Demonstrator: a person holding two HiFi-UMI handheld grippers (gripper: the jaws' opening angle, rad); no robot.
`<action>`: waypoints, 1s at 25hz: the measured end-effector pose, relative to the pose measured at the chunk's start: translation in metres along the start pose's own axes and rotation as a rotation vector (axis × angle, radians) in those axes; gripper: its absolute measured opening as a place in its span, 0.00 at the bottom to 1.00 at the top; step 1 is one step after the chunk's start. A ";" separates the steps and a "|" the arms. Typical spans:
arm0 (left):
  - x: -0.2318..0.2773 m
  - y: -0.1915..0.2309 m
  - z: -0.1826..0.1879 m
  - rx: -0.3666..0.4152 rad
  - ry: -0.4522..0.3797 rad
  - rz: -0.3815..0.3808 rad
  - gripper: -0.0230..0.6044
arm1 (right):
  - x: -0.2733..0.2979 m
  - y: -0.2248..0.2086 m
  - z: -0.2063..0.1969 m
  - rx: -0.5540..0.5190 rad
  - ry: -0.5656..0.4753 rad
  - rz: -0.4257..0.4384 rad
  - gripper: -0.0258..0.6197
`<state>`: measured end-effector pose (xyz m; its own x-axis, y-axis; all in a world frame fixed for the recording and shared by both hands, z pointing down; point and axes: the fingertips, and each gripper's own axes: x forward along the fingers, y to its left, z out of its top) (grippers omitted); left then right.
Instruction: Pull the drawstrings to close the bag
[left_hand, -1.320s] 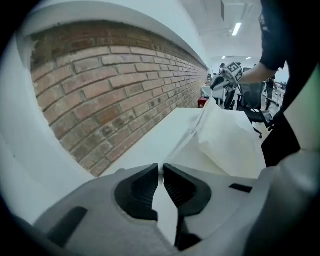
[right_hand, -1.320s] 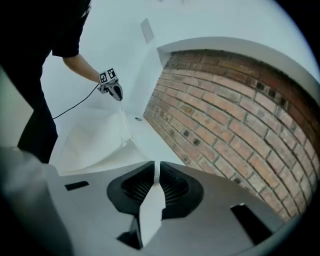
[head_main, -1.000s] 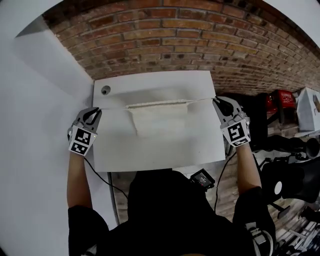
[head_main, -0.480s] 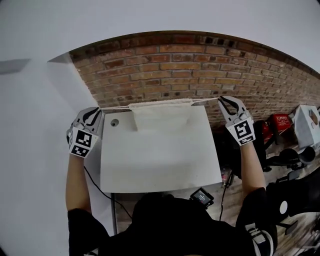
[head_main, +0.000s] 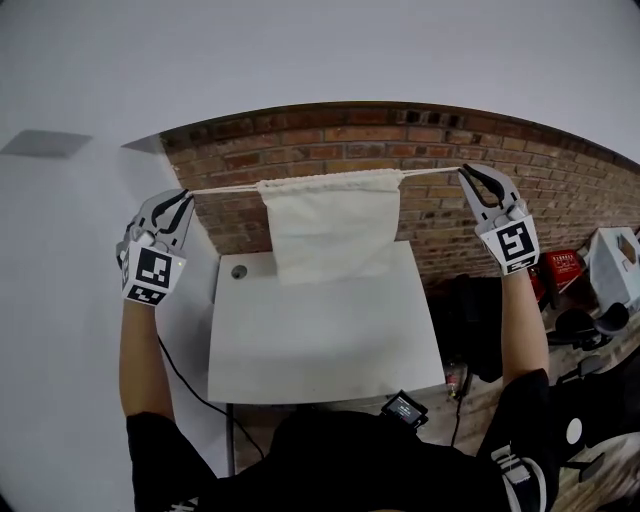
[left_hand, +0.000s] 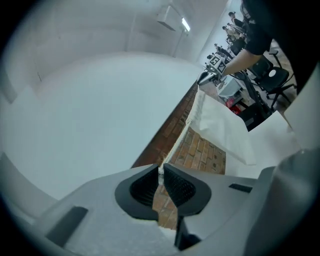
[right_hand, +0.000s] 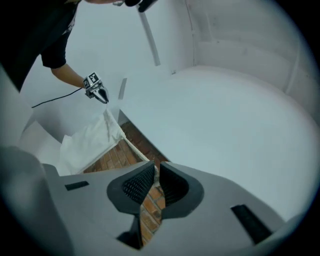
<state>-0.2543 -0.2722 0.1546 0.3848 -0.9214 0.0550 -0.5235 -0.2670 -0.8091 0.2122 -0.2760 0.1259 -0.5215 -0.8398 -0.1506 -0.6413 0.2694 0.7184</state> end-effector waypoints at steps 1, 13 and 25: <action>-0.005 0.009 0.007 0.016 -0.015 0.020 0.11 | 0.000 -0.009 0.011 0.005 -0.022 -0.014 0.10; -0.030 0.075 0.064 0.116 -0.119 0.154 0.11 | -0.007 -0.052 0.075 -0.039 -0.119 -0.090 0.10; -0.047 0.087 0.066 0.120 -0.109 0.211 0.10 | -0.026 -0.072 0.068 -0.064 -0.127 -0.135 0.09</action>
<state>-0.2680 -0.2335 0.0432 0.3594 -0.9155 -0.1805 -0.5098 -0.0306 -0.8598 0.2333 -0.2416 0.0323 -0.5029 -0.7990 -0.3297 -0.6750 0.1248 0.7272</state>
